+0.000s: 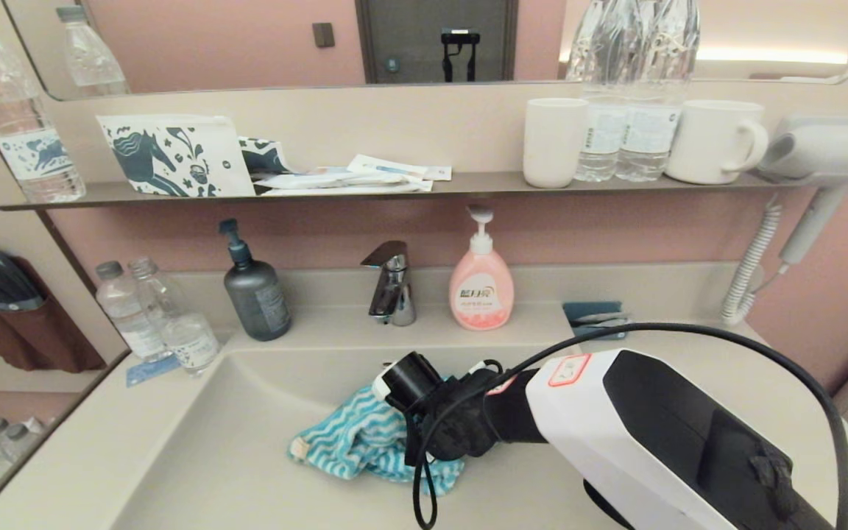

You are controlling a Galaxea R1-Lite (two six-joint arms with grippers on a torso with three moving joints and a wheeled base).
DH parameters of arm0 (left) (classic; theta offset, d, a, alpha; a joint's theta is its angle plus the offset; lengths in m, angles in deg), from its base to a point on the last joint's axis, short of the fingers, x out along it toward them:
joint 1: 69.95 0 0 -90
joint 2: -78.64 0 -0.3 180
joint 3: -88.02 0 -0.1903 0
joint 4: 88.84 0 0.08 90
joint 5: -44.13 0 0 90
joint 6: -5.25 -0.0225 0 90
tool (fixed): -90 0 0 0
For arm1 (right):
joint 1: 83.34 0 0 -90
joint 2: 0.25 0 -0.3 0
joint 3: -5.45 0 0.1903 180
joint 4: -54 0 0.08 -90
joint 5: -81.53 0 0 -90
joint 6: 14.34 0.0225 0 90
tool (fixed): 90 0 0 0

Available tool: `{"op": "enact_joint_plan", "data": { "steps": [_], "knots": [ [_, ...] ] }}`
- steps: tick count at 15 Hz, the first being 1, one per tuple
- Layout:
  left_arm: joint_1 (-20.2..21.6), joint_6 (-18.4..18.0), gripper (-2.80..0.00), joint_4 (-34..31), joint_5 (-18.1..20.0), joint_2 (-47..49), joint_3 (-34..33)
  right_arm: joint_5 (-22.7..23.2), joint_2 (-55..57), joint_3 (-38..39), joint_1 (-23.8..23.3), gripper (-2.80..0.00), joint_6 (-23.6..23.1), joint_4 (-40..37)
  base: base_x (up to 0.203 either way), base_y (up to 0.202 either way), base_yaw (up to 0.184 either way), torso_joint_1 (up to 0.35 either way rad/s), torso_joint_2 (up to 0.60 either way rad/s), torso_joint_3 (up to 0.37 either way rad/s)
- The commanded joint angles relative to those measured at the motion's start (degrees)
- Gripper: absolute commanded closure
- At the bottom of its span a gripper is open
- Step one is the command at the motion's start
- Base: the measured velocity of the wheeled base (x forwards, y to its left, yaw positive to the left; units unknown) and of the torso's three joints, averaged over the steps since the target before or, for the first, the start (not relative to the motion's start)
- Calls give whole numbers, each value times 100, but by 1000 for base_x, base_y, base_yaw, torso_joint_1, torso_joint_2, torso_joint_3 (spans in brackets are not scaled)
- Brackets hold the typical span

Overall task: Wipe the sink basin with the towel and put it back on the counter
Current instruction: Wipe the sink

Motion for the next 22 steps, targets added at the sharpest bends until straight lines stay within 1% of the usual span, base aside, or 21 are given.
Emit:
{"op": "enact_joint_plan", "data": {
  "steps": [1, 3, 4, 5, 6, 8, 9, 11, 13, 14, 16, 19, 20, 21, 22],
  "knots": [
    [0, 0, 0, 0, -4, 7, 5, 6, -360, 55, -10, 0, -13, -933, 0, 0, 0, 0, 0, 0],
    [0, -6, 0, 0, -4, 7, 6, 72, -559, 72, 63, 0, -27, -1751, 0, 0, 0, 0, 0, 0],
    [0, -8, 0, 0, -4, 7, -2, 231, -664, 74, 147, 0, -50, -2051, 0, 0, 0, 0, 0, 0],
    [0, -8, 0, 0, -4, 7, -2, 512, -724, 74, 245, 0, -71, -2222, 0, 0, 0, 0, 0, 0],
    [0, -5, 0, 0, -4, 7, -2, 726, -753, 68, 361, 0, -110, -2294, 0, 0, 0, 0, 0, 0],
    [0, 1, 0, 0, -4, 7, -2, 937, -716, 64, 619, 0, -143, -2306, 0, 0, 0, 0, 0, 0],
    [0, 1, 0, 0, -4, 7, -1, 1128, -675, 47, 747, 0, -144, -2297, 0, 0, 0, 0, 0, 0],
    [0, -2, 0, 0, -4, 7, 4, 1403, -474, -46, 956, 0, -134, -2162, 0, 0, 0, 0, 0, 0],
    [0, -5, 0, 0, -4, 7, -2, 1465, -194, -76, 1103, 0, -124, -1801, 0, 0, 0, 0, 0, 0],
    [0, -6, 0, 0, -4, 7, -2, 1475, -49, -82, 1168, 0, -105, -1475, 0, 0, 0, 0, 0, 0],
    [0, -8, 0, 0, -4, 7, -2, 1478, 181, -86, 1249, 0, -37, -629, 0, 0, 0, 0, 0, 0],
    [0, 0, 0, 0, -4, 7, 3, 1434, 435, -101, 1276, 0, 139, 1048, 0, 0, 0, 0, 0, 0],
    [0, 1, 0, 0, -4, 7, -2, 1332, 499, -117, 1246, 0, 157, 1386, 0, 0, 0, 0, 0, 0],
    [0, 1, 0, 0, -4, 7, -2, 1118, 544, -143, 1171, 0, 155, 1503, 0, 0, 0, 0, 0, 0],
    [0, -6, 0, 0, -4, 7, -2, 1007, 581, -154, 1110, 0, 137, 1640, 0, 0, 0, 0, 0, 0]
  ]
}}
